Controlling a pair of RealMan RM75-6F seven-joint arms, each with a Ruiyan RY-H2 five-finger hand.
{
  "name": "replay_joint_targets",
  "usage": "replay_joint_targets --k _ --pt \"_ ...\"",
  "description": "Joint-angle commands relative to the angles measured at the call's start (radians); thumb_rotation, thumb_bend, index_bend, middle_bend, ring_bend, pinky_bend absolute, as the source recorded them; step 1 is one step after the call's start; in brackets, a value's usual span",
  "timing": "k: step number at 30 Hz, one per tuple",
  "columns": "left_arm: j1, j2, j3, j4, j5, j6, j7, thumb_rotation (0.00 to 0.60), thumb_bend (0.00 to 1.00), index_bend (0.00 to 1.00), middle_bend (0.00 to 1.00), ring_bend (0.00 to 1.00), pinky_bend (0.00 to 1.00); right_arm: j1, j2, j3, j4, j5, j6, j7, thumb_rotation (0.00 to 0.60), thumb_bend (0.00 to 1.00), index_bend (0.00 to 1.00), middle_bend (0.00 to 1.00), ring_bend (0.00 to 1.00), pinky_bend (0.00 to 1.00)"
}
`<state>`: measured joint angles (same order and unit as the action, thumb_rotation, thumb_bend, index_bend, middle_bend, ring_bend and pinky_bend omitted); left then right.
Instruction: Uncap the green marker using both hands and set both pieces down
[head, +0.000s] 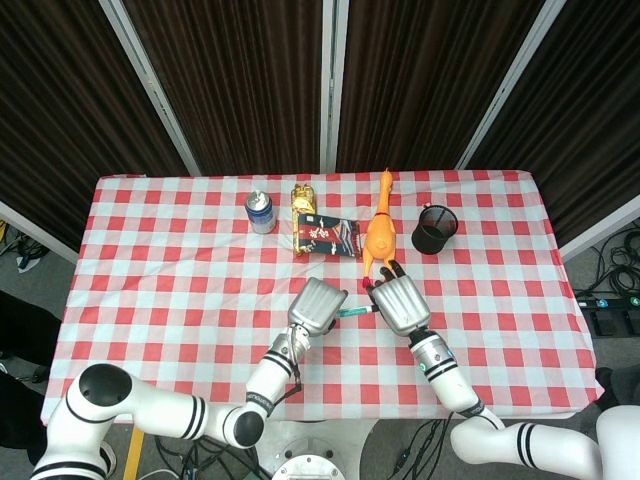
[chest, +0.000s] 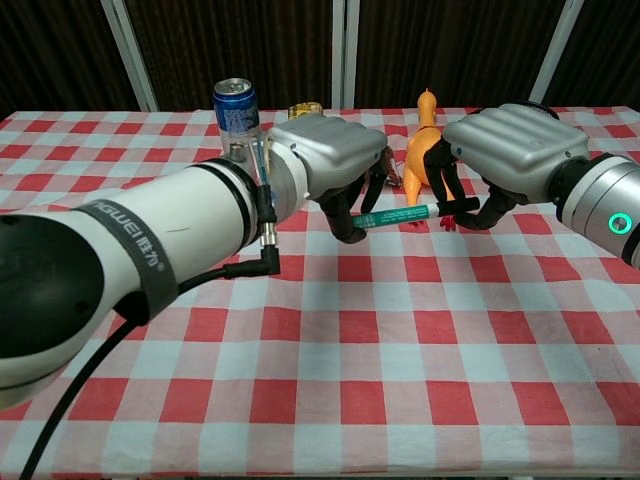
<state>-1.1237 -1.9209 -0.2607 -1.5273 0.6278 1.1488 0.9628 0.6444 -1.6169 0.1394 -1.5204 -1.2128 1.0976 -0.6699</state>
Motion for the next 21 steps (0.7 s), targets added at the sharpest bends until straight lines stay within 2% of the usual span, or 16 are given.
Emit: replay_joint_targets --k 1,14,21 --pt "0.001 0.001 0.0 -0.002 0.0 0.001 -0.001 0.6 0.42 0.57 0.61 0.59 0.64 -0.001 -0.001 -0.002 0.002 0.002 0.002 0.0 0.6 0.24 0.63 0.59 0.25 0.18" --pt "0.022 0.022 0.008 -0.01 0.009 0.011 -0.018 0.6 0.43 0.57 0.61 0.59 0.64 -0.019 -0.002 -0.012 0.041 -0.004 0.023 0.043 0.6 0.28 0.67 0.61 0.26 0.19" --pt "0.073 0.057 0.05 -0.009 0.029 0.012 -0.063 0.6 0.43 0.57 0.61 0.6 0.64 -0.048 0.003 -0.026 0.081 -0.008 0.032 0.11 0.6 0.28 0.67 0.61 0.26 0.19"
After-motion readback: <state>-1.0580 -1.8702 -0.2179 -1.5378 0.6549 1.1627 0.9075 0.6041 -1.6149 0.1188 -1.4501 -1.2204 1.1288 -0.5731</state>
